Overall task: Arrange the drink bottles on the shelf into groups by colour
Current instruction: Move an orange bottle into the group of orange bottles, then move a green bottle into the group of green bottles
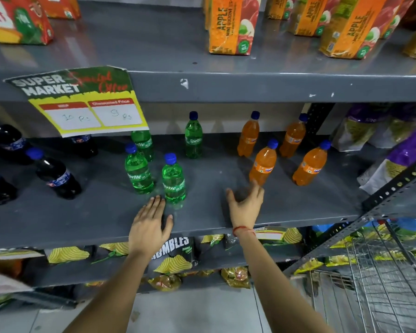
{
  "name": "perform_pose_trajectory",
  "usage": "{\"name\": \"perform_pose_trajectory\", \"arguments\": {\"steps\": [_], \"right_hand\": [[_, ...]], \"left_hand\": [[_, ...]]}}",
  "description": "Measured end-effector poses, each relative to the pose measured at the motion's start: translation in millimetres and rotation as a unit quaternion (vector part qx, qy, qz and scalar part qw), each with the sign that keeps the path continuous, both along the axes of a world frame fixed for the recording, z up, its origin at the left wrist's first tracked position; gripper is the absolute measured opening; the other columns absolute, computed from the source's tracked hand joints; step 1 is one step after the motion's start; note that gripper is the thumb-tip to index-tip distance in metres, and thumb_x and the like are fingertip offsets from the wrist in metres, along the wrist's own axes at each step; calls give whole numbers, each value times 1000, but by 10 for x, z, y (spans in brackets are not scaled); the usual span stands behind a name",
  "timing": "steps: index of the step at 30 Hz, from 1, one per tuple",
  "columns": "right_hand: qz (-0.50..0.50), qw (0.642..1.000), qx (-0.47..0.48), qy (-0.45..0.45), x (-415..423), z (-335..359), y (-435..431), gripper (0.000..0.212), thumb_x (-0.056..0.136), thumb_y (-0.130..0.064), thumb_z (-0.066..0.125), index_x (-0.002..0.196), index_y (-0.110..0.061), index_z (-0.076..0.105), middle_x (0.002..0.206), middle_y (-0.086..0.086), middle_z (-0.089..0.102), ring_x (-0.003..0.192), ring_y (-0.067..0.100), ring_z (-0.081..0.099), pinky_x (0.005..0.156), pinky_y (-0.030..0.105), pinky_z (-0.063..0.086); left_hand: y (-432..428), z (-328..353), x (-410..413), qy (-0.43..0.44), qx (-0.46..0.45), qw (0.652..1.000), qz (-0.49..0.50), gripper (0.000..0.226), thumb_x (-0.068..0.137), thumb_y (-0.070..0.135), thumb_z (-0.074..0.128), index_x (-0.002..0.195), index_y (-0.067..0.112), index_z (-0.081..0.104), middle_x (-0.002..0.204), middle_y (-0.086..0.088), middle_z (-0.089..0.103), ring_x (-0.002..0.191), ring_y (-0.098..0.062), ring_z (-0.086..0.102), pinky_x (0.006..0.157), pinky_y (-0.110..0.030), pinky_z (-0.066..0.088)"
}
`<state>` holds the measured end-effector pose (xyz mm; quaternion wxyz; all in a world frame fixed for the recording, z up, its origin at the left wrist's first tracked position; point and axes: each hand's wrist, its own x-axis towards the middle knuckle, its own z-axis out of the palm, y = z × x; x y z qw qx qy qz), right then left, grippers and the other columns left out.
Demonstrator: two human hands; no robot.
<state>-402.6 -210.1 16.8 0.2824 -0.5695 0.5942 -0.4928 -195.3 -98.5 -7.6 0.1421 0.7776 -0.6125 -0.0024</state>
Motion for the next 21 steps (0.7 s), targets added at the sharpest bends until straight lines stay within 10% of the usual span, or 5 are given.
{"name": "perform_pose_trajectory", "arguments": {"steps": [7,21], "right_hand": [[226,973,26,29,769,118,257,71,67,-47,73,124,-12,50,118,7,54,112,23,52,94,39,48],[187,980,10,74,983,258,-154,46,64,-28,83,98,-9,60,94,11,72,89,26,67,76,29,49]], "left_hand": [[15,32,-3,26,-8,1000,2,59,88,38,35,124,-4,56,129,-20,56,121,-31,51,99,-43,41],[27,0,18,43,-26,999,1,56,87,36,38,124,-1,57,129,-18,57,122,-29,51,101,-41,38]]}}
